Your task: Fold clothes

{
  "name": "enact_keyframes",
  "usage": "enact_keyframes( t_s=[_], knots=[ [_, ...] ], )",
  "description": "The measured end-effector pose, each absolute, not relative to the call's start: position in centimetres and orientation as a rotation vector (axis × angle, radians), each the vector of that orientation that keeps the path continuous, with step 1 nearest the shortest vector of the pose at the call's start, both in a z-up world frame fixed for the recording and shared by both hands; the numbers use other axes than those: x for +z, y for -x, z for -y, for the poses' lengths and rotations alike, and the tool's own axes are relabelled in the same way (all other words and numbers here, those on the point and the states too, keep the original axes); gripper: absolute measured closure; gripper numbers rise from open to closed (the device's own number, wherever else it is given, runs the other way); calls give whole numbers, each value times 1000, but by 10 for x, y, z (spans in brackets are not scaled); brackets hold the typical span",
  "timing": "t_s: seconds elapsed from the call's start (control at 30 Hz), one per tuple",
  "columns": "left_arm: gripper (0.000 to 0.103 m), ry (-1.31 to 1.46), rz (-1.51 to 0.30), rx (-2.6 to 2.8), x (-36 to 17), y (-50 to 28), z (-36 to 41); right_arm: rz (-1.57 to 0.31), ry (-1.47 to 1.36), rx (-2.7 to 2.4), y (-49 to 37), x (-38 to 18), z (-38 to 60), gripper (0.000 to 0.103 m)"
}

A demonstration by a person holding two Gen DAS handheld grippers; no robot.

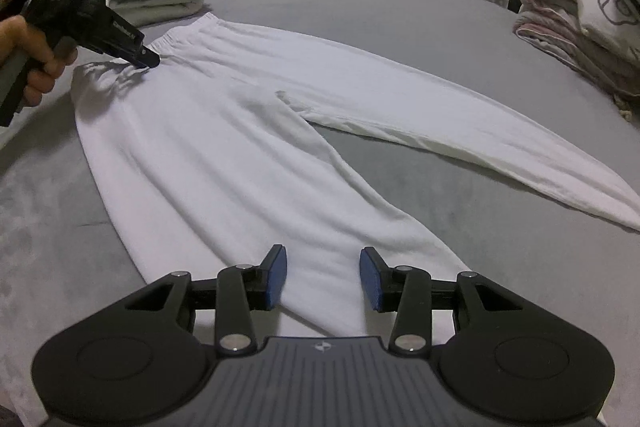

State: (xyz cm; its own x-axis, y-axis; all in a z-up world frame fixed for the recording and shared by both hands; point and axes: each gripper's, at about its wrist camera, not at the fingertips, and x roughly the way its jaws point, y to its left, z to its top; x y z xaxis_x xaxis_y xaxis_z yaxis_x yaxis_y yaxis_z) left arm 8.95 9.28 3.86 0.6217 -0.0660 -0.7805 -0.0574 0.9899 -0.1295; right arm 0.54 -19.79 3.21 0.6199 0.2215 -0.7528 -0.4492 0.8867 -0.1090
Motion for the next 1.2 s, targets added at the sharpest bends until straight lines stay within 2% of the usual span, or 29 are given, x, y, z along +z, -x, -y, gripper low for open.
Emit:
enact_keyframes(
  t_s=[0.27,0.43,0.6,0.8,0.93,1.07,1.13,1.2],
  knots=[
    [85,150,-895,9,42,-86,-91,-791,282,242,19,57,243,62],
    [85,149,-875,-34,58,-72,-82,-754,50,2,51,75,325,61],
    [84,106,-817,-127,81,-46,-55,-700,-346,-178,111,75,400,62],
    [84,67,-888,-241,60,-26,-7,-621,-683,-440,192,57,465,61],
    [84,22,-921,-245,49,-20,10,-615,-735,-461,186,46,471,62],
    [84,30,-928,-235,44,-21,10,-609,-787,-483,181,35,478,71],
    [84,25,-925,-236,44,-19,9,-606,-813,-493,178,29,481,88],
    [84,20,-922,-237,43,-18,9,-603,-839,-504,176,24,484,98]
  ],
)
